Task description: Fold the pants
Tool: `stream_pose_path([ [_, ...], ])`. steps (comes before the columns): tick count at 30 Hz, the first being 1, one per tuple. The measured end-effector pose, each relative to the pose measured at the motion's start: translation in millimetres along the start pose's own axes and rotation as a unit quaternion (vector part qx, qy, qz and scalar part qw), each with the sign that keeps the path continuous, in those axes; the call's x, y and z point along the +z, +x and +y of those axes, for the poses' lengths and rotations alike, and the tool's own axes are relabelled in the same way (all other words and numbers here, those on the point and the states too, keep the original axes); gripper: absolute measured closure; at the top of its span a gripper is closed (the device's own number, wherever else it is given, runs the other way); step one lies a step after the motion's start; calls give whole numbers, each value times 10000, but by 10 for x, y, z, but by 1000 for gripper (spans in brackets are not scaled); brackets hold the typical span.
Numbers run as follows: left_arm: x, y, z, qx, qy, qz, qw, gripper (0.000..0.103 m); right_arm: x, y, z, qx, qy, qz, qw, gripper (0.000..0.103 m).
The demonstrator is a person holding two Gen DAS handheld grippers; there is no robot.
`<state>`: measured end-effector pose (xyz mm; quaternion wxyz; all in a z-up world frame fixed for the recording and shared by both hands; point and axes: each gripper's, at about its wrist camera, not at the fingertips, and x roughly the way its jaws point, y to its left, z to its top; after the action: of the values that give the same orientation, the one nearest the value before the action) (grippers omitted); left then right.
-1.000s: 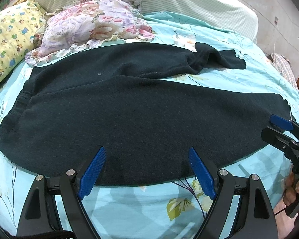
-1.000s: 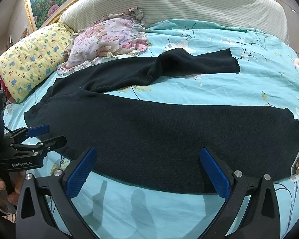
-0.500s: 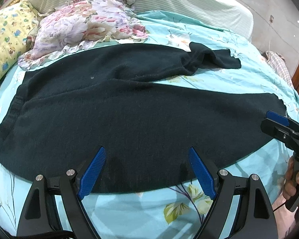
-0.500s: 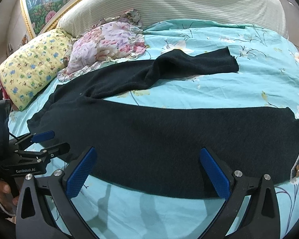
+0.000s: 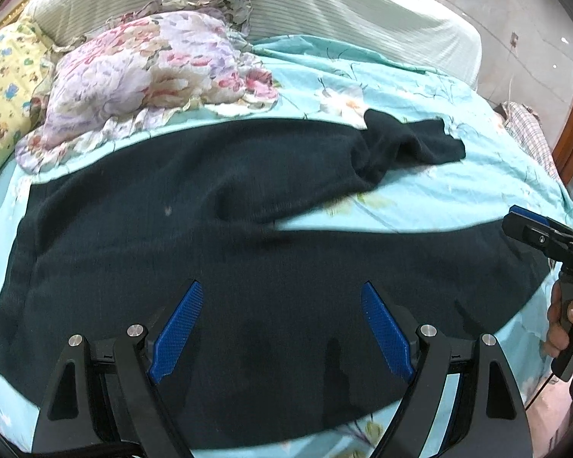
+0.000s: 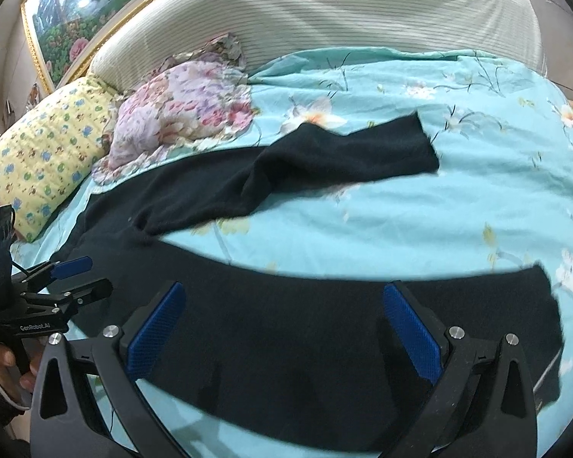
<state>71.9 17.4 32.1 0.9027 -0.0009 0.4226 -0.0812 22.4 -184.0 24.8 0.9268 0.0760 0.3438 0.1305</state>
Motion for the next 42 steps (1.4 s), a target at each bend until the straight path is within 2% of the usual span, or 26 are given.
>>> stream_pose_path([
  [13, 800, 414, 60, -240, 322, 65, 9992, 17, 718, 313, -421, -54, 147, -6, 9999, 0],
  [24, 1402, 1011, 55, -598, 704, 440, 9948, 17, 1249, 672, -1051, -98, 825, 226, 9963, 0],
  [28, 1583, 1266, 18, -607, 972, 606, 9916, 17, 1395, 862, -1231, -127, 943, 366, 9948, 1],
  [36, 1849, 1771, -19, -879, 1440, 1135, 9791, 17, 1622, 1208, -1419, -240, 831, 696, 9938, 10],
  [41, 1926, 2091, -81, -1090, 1611, 1588, 9680, 17, 1694, 1429, -1477, -249, 714, 978, 9923, 29],
  [42, 1925, 2140, -100, -1061, 1642, 1649, 9668, 17, 1702, 1447, -1472, -193, 693, 993, 9925, 35],
])
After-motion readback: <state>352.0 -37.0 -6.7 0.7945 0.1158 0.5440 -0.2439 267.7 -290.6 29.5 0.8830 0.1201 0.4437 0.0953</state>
